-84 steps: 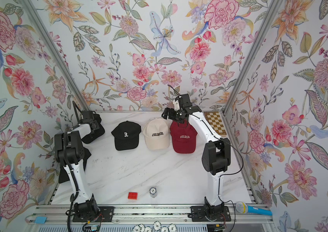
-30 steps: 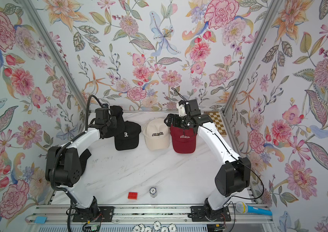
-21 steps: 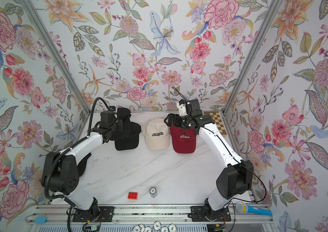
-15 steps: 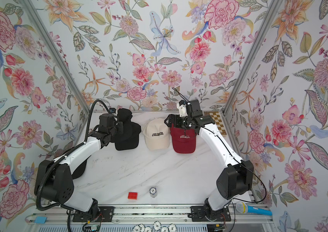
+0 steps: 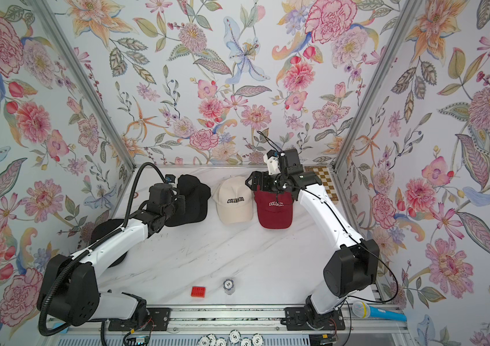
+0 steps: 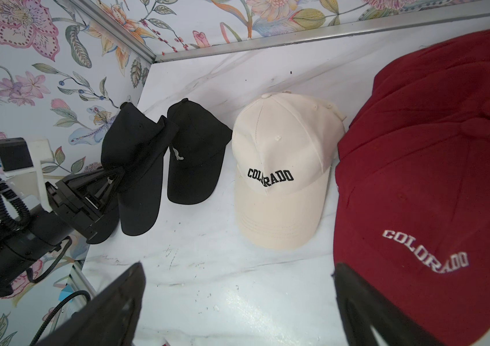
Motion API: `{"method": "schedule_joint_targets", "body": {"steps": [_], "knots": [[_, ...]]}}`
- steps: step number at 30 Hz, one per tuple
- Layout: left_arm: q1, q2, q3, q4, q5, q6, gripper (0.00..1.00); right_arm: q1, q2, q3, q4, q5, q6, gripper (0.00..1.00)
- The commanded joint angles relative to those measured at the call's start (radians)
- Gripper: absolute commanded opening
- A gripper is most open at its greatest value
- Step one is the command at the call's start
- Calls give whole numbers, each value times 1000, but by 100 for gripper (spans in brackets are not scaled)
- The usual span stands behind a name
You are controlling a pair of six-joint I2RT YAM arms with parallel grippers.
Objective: Stack the baseball caps by color
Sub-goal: Place the baseball cap on the baseball cap.
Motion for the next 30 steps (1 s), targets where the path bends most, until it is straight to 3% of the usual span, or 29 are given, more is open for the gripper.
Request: {"method": "schedule_joint_targets", "body": {"steps": [1,14,16,18,19,30], "knots": [[-28,-18,-16,47,-10,-1,0,-4,-18,38,-25,-11,-20,99],[-34,81,14,47,-17,54,3,-14,-18,57,-55,-2,-31,99],[-34,91,11,48,-34,59,11,-16,-20,51,-57,0,-31,99],[-33,103,10,50,-51,61,37,-20,-24,45,-57,1,-32,99],[-32,114,11,51,-57,61,43,-22,-24,42,-57,3,-32,99],[-32,211,30,69,-59,42,46,-46,-18,48,-62,1,-33,99]]}}
